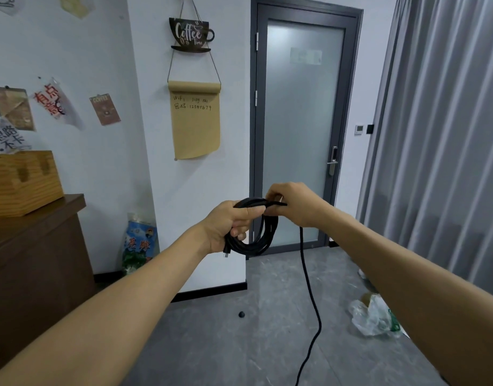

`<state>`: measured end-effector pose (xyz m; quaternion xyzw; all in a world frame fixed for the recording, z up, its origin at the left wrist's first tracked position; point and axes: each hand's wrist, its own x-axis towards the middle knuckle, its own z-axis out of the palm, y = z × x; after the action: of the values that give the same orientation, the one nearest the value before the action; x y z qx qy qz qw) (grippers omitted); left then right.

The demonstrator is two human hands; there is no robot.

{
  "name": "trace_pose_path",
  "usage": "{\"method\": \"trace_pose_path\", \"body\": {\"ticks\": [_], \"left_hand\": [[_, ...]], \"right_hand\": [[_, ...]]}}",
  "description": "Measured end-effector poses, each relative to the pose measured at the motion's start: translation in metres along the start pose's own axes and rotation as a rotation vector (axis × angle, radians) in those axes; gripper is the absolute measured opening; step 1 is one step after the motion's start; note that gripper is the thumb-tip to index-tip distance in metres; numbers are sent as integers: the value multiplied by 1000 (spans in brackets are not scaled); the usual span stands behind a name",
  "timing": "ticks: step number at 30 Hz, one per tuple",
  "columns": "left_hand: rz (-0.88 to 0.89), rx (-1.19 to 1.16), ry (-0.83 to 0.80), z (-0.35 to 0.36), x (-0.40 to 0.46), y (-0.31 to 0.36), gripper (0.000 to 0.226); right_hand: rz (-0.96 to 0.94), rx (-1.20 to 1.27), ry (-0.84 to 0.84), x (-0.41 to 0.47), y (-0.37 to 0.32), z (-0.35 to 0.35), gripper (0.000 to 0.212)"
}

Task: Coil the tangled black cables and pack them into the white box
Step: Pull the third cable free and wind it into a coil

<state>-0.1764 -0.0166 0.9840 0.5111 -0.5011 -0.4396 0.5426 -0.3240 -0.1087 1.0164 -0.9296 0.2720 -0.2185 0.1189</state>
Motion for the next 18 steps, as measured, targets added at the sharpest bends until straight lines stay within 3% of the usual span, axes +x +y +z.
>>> {"method": "trace_pose_path", "body": {"ticks": [4, 10, 13, 18], "left_hand": [[5, 12, -30, -7, -2, -2, 20], [-21, 14, -152, -11, -7, 1, 32], [-58, 6, -102, -11, -6, -2, 39], [-57, 116, 7, -5, -2, -1, 18]], "right_hand": [[5, 99, -126, -5, 0, 9, 23], [25, 163, -196, -7, 0, 16, 15], [39, 134, -183, -5, 0, 20, 14], [79, 41, -159, -1, 4, 26, 17]]}}
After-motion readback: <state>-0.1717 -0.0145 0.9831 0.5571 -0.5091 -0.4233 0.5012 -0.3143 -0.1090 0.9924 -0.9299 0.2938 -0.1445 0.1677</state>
